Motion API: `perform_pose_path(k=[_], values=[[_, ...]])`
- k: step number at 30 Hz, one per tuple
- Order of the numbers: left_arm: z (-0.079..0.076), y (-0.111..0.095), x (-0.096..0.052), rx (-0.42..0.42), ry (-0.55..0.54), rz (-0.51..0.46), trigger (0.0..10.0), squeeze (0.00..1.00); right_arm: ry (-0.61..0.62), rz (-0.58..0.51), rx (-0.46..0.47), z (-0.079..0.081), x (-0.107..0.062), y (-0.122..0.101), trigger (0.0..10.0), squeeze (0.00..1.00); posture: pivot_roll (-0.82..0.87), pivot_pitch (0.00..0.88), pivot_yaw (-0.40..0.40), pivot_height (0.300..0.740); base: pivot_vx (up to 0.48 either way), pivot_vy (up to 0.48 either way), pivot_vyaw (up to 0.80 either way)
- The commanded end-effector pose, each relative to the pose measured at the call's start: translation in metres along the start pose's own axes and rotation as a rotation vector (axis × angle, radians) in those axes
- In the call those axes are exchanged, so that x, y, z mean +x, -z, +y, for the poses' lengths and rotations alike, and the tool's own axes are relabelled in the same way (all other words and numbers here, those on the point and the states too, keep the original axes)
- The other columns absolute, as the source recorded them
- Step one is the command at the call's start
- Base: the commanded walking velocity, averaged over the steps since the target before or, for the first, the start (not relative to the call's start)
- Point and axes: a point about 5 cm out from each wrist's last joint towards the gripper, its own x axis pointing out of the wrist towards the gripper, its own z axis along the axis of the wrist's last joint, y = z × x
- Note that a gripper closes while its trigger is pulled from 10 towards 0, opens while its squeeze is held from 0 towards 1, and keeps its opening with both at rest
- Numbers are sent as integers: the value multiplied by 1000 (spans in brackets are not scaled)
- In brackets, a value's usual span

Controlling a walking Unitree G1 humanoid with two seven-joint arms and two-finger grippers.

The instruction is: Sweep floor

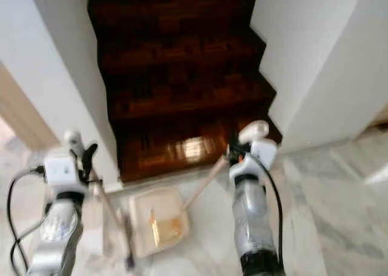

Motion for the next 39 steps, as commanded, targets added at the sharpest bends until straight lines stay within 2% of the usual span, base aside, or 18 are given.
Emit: perform_pose_path(k=[1, 11, 17, 39], values=[[4, -9, 2, 0, -7, -41, 10000, 0, -18, -60, -2, 6, 5, -13, 10000, 0, 95, 85, -29, 740, 0, 337, 0], [4, -9, 2, 1, -6, -41, 10000, 0, -22, -60, -12, 7, 5, -12, 10000, 0, 97, 86, -27, 740, 0, 339, 0], [4, -10, 2, 2, -4, -41, 10000, 0, -21, -62, -11, 8, 5, -13, 10000, 0, 99, 87, -26, 740, 0, 339, 754], [3, -10, 2, 2, 3, -39, 10000, 0, -25, -52, 4, 8, 4, -11, 10000, 0, 100, 91, -25, 740, 0, 340, 0]])
